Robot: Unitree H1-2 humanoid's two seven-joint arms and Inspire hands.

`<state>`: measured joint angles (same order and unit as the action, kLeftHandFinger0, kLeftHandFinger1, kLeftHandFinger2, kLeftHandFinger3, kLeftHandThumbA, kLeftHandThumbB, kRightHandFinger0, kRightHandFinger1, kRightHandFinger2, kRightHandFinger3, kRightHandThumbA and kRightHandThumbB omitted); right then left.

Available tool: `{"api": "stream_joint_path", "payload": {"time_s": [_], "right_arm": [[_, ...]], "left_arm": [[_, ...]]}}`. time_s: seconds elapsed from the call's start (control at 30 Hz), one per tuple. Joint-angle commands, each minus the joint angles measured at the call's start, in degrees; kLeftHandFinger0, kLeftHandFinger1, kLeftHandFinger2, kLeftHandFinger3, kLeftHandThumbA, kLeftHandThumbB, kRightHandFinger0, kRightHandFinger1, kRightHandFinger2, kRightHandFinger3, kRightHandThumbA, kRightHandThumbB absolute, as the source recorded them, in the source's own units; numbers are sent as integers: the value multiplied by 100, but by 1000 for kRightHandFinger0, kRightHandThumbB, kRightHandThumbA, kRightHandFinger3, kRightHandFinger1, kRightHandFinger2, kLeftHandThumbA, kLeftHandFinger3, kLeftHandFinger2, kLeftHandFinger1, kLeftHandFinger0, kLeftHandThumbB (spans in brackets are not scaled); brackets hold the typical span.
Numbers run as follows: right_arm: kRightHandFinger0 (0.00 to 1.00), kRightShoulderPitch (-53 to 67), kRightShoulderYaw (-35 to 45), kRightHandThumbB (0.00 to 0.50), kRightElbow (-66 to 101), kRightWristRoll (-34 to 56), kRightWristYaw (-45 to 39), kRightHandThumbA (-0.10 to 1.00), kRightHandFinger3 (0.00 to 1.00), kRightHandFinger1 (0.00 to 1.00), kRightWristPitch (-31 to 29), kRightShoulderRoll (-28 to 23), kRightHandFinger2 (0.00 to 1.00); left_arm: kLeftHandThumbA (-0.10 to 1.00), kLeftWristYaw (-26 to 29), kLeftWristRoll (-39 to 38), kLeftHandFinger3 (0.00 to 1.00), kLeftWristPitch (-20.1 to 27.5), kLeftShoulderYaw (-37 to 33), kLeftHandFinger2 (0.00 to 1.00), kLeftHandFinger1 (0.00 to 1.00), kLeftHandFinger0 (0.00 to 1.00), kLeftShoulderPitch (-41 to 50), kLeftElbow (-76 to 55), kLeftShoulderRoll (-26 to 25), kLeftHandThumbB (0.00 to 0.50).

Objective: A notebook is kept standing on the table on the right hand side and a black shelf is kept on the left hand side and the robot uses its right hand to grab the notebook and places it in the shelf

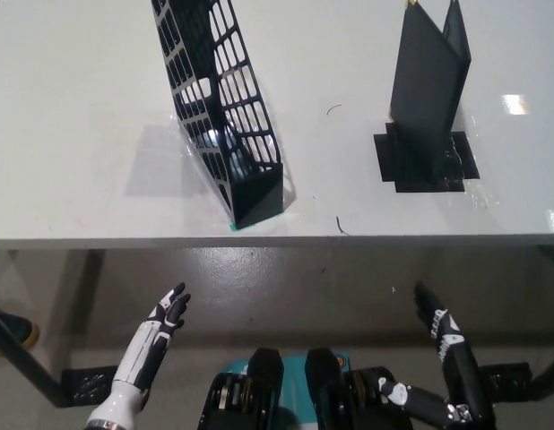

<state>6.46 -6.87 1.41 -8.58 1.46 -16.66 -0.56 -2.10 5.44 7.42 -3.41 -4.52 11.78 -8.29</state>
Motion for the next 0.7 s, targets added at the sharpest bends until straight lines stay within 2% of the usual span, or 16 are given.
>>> {"api": "stream_joint_path", "payload": {"time_s": [0.0, 0.13, 0.2, 0.23, 0.27, 0.33, 0.43, 0.5, 0.57, 0.6, 0.67], "right_arm": [[1000, -27, 161, 73, 1008, -675, 634, 988, 1000, 1000, -1026, 228, 1000], [1000, -310, 490, 133, 1541, -813, 676, 1000, 1000, 1000, -744, 340, 1000], [1000, -558, 660, 148, 1703, -837, 679, 1000, 1000, 1000, -516, 342, 1000], [1000, -744, 791, 174, 1698, -902, 740, 1000, 1000, 1000, -417, 323, 1000], [1000, -913, 893, 224, 1657, -862, 766, 1000, 1000, 1000, -335, 284, 1000], [1000, -1190, 1067, 264, 1620, -858, 771, 1000, 1000, 1000, -150, 234, 1000], [1000, -1591, 1303, 264, 1544, -960, 791, 1000, 1000, 1000, 155, 150, 1000], [1000, -1914, 1471, 306, 1458, -938, 823, 1000, 1000, 1000, 500, 150, 1000], [1000, -2132, 1562, 326, 1286, -955, 854, 1000, 1000, 1000, 624, 111, 1000], [1000, -2287, 1610, 321, 1123, -987, 881, 1000, 1000, 1000, 680, 68, 1000], [1000, -2591, 1699, 353, 743, -941, 958, 1000, 1000, 1000, 718, -14, 1000]], "left_arm": [[1000, 9, 64, 1000, 233, 3, 1000, 1000, 1000, -93, -98, -25, 179], [1000, 15, 59, 1000, 315, 8, 1000, 1000, 1000, -71, -59, -22, 201], [1000, 6, 70, 1000, 334, 0, 1000, 1000, 1000, -74, -53, -30, 204], [1000, -6, 56, 1000, 290, -1, 1000, 1000, 1000, -57, -87, -22, 200], [1000, 0, 61, 1000, 311, -5, 1000, 1000, 1000, -39, -88, -14, 194], [1000, 5, 79, 1000, 316, -14, 1000, 1000, 1000, -31, -101, -12, 181], [1000, 10, 109, 1000, 369, -23, 1000, 1000, 1000, -9, -99, -18, 169], [1000, -10, 81, 1000, 343, -15, 1000, 1000, 1000, -2, -115, -11, 166], [1000, -8, 82, 1000, 365, -13, 1000, 1000, 1000, 4, -107, -6, 170], [1000, -4, 82, 1000, 397, -13, 1000, 1000, 1000, 15, -95, -2, 164], [1000, -46, 36, 1000, 369, -15, 1000, 1000, 1000, 35, -105, 1, 166]]}}
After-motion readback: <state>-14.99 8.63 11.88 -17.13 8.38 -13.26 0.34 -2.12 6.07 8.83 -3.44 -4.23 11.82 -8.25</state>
